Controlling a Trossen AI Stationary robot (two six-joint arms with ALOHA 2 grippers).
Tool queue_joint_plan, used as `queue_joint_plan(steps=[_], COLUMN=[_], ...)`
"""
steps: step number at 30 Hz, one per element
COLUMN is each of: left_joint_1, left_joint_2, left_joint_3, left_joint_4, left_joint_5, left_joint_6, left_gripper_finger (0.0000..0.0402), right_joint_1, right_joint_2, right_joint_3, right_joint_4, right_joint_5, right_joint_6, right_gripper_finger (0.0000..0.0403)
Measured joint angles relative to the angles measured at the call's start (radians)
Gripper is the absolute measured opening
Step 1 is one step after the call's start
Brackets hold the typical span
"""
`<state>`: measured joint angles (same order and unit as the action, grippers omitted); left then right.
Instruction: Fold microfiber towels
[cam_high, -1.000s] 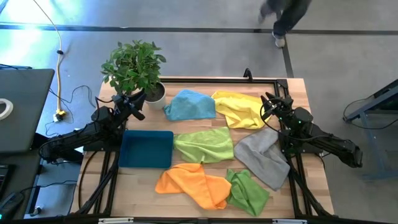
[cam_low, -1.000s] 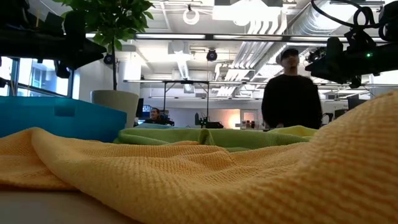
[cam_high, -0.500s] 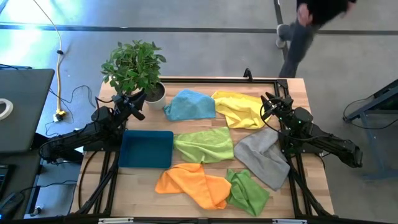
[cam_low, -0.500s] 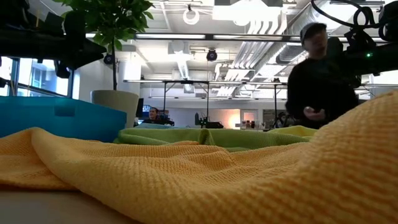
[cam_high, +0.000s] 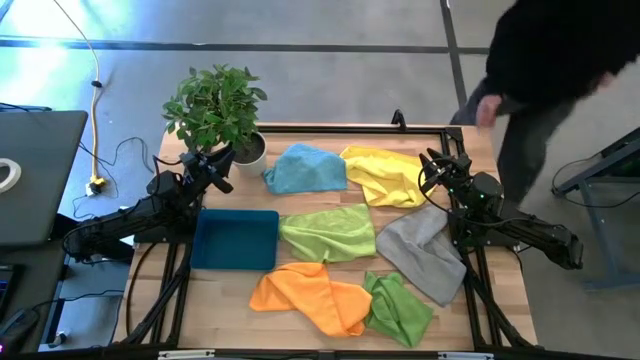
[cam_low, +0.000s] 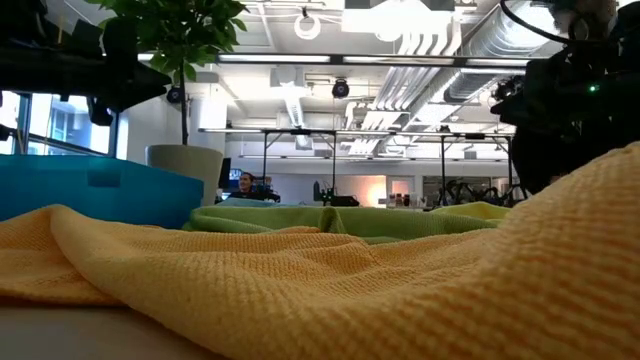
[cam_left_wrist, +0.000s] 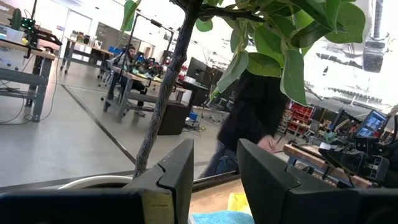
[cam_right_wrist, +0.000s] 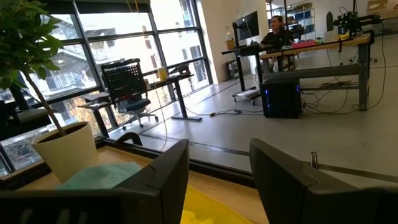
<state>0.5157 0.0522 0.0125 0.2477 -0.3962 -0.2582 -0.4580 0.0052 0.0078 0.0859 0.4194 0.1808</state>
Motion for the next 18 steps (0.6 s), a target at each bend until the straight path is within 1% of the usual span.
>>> queue_joint_plan(steps=[6,13,18], left_joint_1=[0.0,0.0,0.0], left_joint_2=[0.0,0.0,0.0], left_joint_3=[0.0,0.0,0.0], left_joint_4=[0.0,0.0,0.0], left_joint_5=[0.0,0.0,0.0], left_joint_6=[0.0,0.0,0.0], left_gripper_finger=[0.0113,0.0113,0.0113], right_joint_1=[0.0,0.0,0.0], right_joint_2=[0.0,0.0,0.0], right_joint_3=[0.0,0.0,0.0], right_joint_4=[0.016,0.163,0.235], right_joint_5=[0.0,0.0,-0.006], right_joint_6=[-0.001,0.001,0.002], right_gripper_finger=[0.0161,0.0161,0.0161])
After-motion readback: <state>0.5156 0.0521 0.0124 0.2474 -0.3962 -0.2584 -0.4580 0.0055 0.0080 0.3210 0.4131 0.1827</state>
